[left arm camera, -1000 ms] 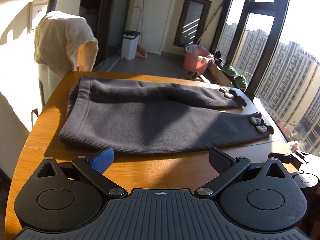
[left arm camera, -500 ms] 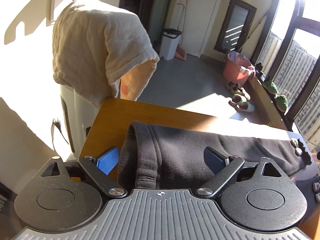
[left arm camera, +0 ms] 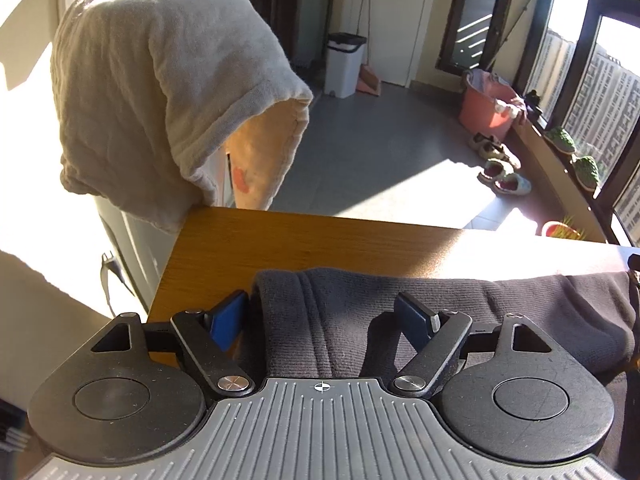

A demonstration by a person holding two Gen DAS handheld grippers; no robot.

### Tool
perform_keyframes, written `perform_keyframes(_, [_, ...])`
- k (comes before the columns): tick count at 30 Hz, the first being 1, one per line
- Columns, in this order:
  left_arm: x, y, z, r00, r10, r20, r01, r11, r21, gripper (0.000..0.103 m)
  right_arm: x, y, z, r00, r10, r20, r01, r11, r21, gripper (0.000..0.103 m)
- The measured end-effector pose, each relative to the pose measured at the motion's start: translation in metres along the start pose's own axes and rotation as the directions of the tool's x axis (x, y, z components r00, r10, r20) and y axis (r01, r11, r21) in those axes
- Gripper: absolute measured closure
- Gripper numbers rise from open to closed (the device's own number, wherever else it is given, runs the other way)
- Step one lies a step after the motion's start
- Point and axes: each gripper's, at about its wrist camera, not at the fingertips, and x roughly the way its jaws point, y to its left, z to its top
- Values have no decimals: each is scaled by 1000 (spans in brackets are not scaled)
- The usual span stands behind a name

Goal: Fold clothes

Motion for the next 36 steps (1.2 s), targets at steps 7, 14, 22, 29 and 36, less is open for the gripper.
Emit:
perform_keyframes(7, [-49,-9,1,993,-54,108,49,998,45,65,-105,-21,-10,978,99,183,-106,994,31,98])
perform_keyframes(14, [-170,-6,-78,958,-160,239,133,983,124,59,-175,-47,-102,988,-13,157,15,1000,-18,97])
perform_keyframes(22, [-209,16,-140,974,-171,148,164,985,56,42,-190,-72,-102,985,53,163,-78,985,151,62])
perform_keyframes(29, [-187,12,-133,991,-78,112,84,996,-44,20,-162,-38,-129,995,91,31,-93,991,98,52])
perform_keyframes(36, [-163,5,-144,996,-18,88,19,1000,0,70,-179,-15,-99,983,127,130,-123,992,-38,92])
